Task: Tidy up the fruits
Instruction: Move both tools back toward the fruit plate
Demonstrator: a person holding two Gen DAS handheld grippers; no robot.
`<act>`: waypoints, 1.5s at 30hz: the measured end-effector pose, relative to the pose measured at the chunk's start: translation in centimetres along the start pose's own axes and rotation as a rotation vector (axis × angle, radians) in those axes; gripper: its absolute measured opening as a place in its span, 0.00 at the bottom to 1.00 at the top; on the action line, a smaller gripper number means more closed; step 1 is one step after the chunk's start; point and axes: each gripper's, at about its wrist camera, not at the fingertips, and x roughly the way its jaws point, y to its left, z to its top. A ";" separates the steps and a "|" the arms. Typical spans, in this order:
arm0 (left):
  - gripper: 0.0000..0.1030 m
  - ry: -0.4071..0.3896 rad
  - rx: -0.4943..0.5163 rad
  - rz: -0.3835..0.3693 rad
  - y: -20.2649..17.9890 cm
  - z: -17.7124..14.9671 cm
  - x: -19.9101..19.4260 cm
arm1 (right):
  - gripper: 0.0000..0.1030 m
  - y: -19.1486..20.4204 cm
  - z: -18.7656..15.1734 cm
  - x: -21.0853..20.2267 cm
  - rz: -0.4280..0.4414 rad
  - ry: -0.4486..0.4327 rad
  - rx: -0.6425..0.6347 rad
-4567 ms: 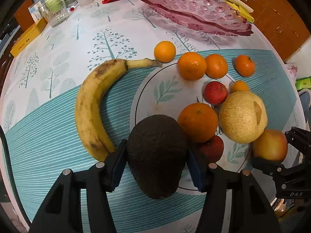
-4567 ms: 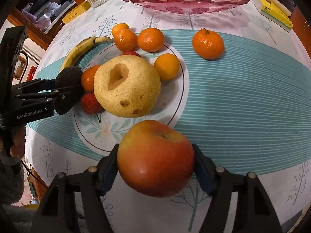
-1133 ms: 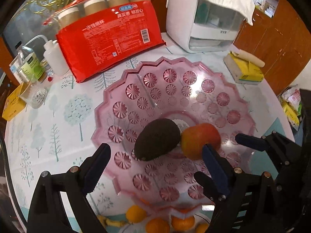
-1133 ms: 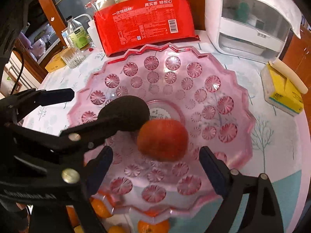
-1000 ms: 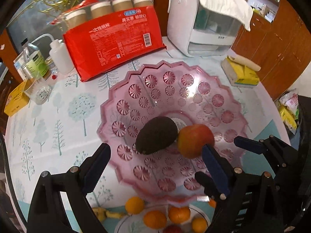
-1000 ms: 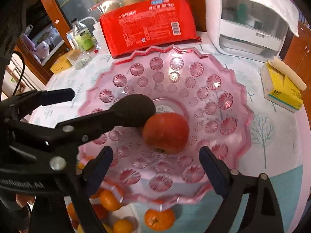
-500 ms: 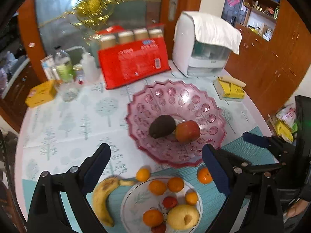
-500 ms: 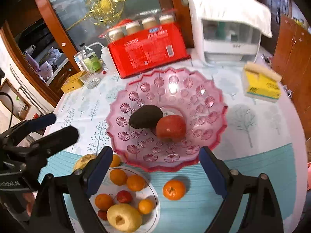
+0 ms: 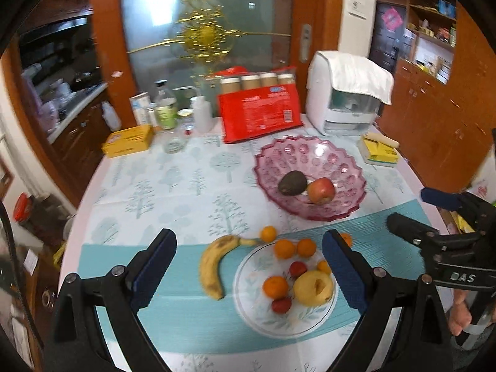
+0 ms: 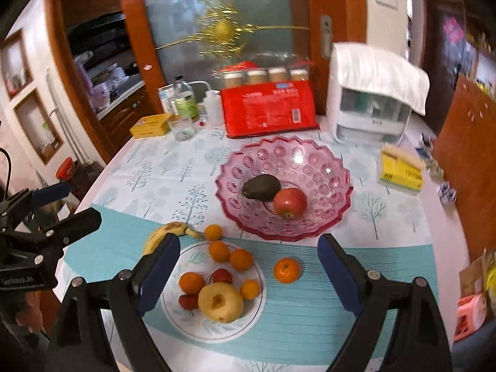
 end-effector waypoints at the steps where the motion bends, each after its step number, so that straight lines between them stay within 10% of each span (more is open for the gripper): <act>1: 0.92 -0.004 -0.010 0.007 0.4 -0.4 -0.6 | 0.88 0.5 -0.2 -0.6 0.006 -0.016 -0.017; 17: 0.92 0.020 0.033 0.003 5.6 -2.1 -2.1 | 0.88 5.4 -2.6 -2.9 -0.057 -0.060 -0.013; 45: 0.92 0.348 0.267 -0.196 7.7 -4.5 21.2 | 0.88 3.7 -11.4 11.4 -0.195 0.263 0.473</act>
